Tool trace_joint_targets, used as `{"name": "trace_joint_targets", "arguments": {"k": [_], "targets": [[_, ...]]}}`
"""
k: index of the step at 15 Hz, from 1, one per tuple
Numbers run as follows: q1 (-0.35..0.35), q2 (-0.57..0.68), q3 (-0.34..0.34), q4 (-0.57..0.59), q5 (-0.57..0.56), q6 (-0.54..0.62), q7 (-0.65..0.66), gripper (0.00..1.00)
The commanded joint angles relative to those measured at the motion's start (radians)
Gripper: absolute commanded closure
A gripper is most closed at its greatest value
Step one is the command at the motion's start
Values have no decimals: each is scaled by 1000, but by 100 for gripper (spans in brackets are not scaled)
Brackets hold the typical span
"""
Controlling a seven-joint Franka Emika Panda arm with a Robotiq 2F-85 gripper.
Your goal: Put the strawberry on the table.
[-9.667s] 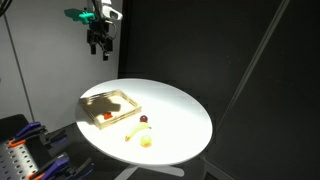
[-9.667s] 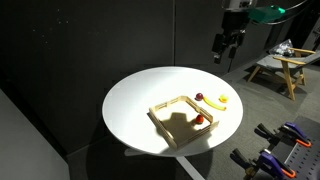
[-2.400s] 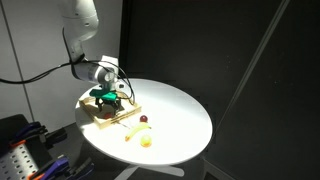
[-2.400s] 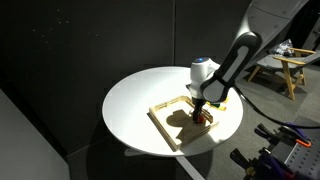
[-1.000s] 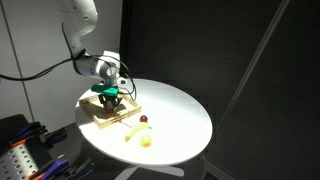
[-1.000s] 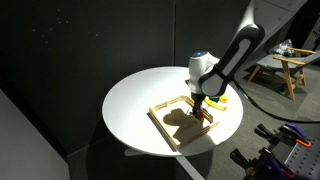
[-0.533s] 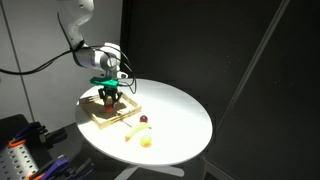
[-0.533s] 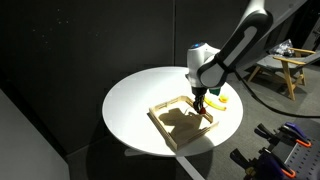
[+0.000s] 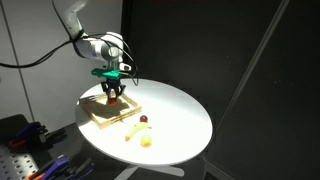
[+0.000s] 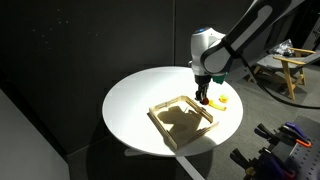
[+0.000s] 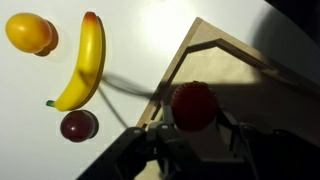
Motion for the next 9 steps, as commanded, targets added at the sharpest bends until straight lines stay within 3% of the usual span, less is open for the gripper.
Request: {"name": "trace_joint_targets", "arguments": {"k": [1,9], "targets": [[-35,-76,-6,-46,15,-14,35,77],[-132,-95,-34,-39,95,-17,43,77]]}}
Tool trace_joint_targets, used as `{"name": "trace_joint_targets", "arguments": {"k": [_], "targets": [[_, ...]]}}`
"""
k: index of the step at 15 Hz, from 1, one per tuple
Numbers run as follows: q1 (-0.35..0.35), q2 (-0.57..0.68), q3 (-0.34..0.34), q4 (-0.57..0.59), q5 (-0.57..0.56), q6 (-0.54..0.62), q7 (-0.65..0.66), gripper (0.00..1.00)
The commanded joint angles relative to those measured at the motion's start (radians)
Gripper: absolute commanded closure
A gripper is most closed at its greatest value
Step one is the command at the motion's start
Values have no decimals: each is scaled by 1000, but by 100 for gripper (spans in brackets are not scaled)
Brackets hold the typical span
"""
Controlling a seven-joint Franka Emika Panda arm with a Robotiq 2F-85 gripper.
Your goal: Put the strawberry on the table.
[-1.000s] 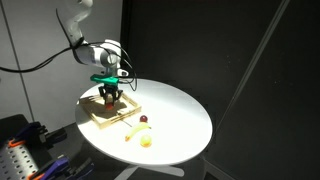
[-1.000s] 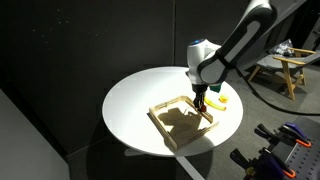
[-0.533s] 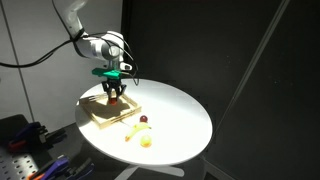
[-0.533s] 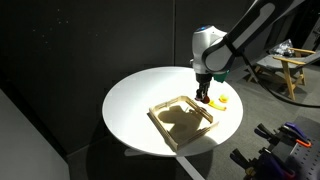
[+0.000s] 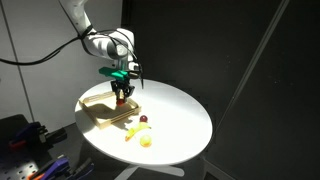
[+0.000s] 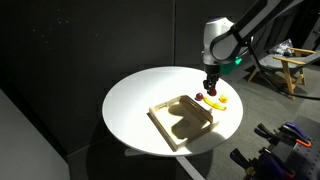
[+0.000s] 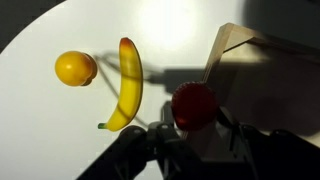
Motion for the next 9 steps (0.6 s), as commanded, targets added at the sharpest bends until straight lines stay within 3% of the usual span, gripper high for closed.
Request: {"name": "trace_joint_targets", "arguments": {"k": [1,9], "targets": [[-39,-19,-9,-4,54,-11,8,77],[-85,54,-31,37,107,20,13,77]]}}
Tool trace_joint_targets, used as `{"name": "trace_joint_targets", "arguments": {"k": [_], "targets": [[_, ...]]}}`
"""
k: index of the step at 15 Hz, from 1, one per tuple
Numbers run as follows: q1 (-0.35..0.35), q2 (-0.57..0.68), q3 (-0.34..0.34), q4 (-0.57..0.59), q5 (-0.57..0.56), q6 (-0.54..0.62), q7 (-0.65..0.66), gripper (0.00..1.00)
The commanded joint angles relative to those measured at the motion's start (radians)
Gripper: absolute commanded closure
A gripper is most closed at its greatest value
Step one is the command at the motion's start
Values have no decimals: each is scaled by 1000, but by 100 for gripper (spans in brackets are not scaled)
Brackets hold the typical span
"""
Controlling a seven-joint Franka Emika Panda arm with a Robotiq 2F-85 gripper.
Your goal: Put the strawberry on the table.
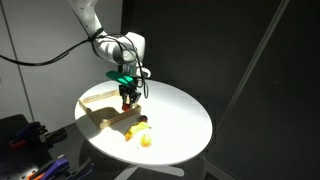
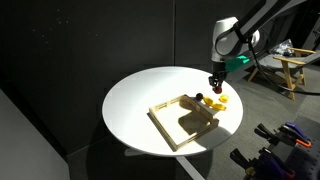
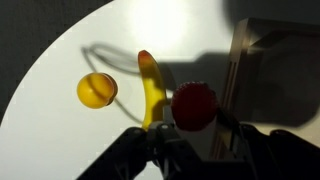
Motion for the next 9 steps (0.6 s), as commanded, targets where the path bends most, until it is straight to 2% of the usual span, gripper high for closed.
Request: {"name": "trace_joint_targets", "arguments": {"k": [1,9], "targets": [[-8,53,-4,31,20,24,15,77],[-5,163,-5,51,18,106,13,77]]}}
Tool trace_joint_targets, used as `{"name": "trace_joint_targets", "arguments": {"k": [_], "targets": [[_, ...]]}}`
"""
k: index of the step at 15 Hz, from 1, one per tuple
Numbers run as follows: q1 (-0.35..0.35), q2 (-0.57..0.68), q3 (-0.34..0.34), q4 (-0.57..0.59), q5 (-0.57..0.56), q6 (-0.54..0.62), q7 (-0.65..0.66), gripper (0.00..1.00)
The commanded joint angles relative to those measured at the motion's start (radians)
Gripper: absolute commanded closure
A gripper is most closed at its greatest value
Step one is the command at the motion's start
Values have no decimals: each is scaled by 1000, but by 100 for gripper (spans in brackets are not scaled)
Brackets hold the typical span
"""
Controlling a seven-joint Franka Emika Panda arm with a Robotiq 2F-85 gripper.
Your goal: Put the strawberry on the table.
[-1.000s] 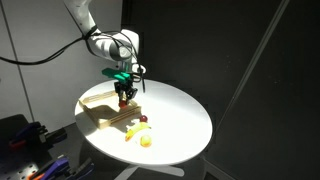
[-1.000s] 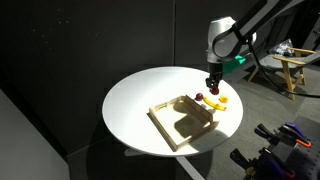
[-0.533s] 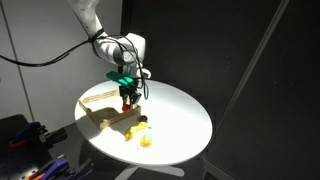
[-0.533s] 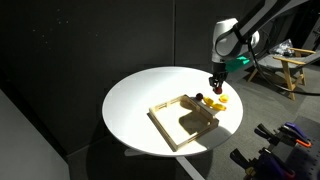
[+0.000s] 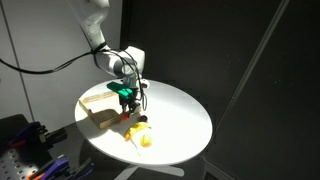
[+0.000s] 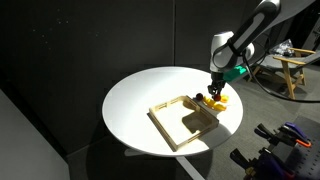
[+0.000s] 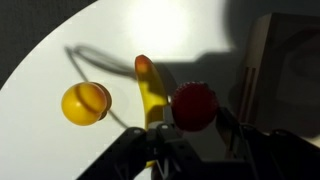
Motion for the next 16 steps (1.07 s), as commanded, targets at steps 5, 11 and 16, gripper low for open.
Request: {"name": "trace_joint_targets", "arguments": {"k": [5,11,16], "targets": [[-6,82,7,42,14,70,-5,77],[-10,129,7,71,13,91,-10,77],[-14,152,8,92,15,89,-14,77]]}}
